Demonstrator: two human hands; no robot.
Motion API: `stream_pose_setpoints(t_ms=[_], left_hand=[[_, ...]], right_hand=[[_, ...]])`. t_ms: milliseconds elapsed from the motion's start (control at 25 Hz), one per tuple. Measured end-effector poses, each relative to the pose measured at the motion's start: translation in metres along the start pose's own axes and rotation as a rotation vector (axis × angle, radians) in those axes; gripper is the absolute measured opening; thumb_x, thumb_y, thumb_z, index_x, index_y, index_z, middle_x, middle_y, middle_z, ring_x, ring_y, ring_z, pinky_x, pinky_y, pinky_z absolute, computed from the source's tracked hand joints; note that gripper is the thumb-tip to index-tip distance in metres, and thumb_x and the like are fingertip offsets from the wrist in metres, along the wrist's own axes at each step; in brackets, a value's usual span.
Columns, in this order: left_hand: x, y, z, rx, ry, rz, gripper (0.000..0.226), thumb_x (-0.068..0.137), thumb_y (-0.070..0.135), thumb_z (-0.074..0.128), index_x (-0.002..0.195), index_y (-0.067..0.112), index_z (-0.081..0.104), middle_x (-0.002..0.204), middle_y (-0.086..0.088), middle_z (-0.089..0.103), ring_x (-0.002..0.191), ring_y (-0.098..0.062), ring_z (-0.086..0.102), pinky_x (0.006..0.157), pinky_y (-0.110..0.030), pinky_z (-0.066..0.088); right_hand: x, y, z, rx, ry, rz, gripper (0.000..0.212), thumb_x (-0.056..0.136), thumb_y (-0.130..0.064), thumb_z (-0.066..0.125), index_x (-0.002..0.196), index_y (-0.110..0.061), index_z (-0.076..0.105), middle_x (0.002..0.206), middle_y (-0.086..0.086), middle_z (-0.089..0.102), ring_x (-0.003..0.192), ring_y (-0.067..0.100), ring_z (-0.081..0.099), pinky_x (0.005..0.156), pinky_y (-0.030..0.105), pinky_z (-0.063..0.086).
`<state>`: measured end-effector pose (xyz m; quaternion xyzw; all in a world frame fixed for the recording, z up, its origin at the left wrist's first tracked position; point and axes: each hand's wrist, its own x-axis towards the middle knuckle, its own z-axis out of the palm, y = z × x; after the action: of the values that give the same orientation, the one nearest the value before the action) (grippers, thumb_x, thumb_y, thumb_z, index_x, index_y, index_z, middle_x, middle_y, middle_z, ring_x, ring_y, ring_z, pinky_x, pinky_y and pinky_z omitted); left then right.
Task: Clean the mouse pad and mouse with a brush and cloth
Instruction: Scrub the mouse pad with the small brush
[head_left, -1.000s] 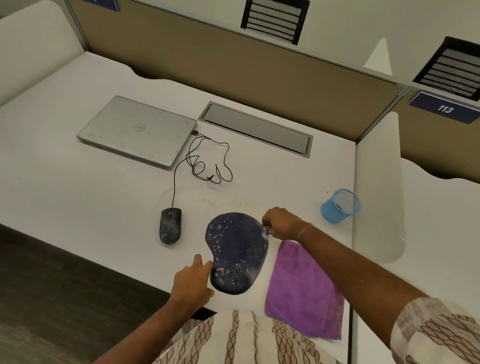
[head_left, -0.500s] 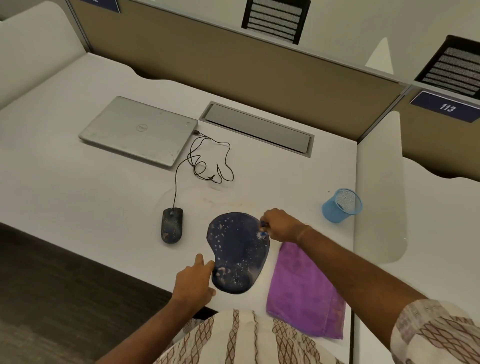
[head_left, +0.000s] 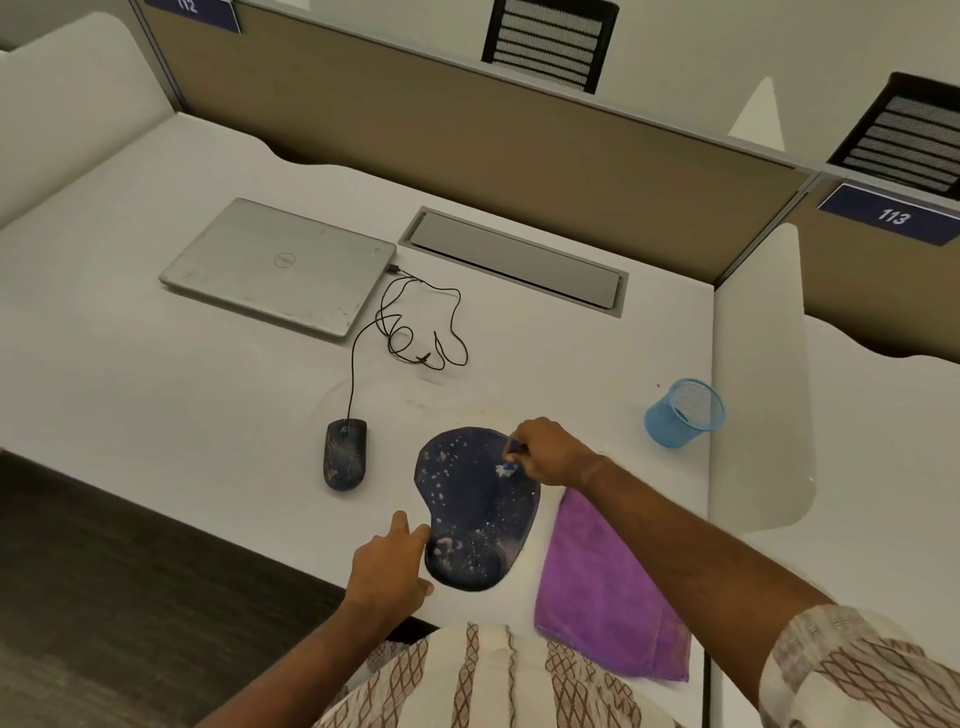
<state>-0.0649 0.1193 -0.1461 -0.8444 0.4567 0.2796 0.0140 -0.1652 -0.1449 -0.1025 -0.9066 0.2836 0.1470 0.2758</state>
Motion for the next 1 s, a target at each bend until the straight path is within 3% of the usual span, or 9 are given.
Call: stream_pose_setpoints(t_ms=[240,400,600,1000], left_hand=[[0.001,0.0,0.0,0.004,-0.001,-0.001,0.062,0.086,0.054,0.069,0.139,0.034,0.044,0.144,0.002,0.041,0.109,-0.022,0.063,0.094,-0.026,0.051],[0.0,0.0,0.001,0.0,-0.002,-0.001,0.062,0.086,0.054,0.069,0.139,0.034,0.044,0.143,0.002,0.042,0.108,-0.021,0.063,0.093,-0.026,0.05],[0.001,0.0,0.001,-0.004,-0.006,-0.004,0.064,0.085,0.054,0.07,0.14,0.034,0.043,0.143,0.002,0.042,0.108,-0.02,0.063,0.092,-0.025,0.05],[0.001,0.0,-0.001,0.001,-0.011,0.001,0.063,0.087,0.052,0.069,0.141,0.033,0.042,0.146,0.0,0.04,0.111,-0.022,0.062,0.096,-0.028,0.05]], right_hand=[[0.0,0.018,-0.022,-0.128,-0.059,0.032,0.017,0.087,-0.012,0.066,0.103,-0.007,0.071,0.102,0.01,0.07,0.081,0.018,0.059,0.074,0.03,0.048],[0.013,-0.002,-0.027,0.023,0.038,0.012,0.017,0.087,-0.018,0.07,0.101,-0.009,0.074,0.099,0.006,0.073,0.085,0.019,0.065,0.078,0.032,0.054],[0.024,-0.021,-0.015,0.124,0.103,0.004,0.016,0.09,-0.017,0.067,0.1,-0.009,0.076,0.101,0.006,0.073,0.091,0.02,0.066,0.082,0.029,0.05],[0.014,0.012,-0.022,-0.058,0.007,0.068,0.018,0.091,-0.008,0.061,0.105,-0.006,0.072,0.107,0.01,0.069,0.094,0.024,0.063,0.085,0.034,0.051]])
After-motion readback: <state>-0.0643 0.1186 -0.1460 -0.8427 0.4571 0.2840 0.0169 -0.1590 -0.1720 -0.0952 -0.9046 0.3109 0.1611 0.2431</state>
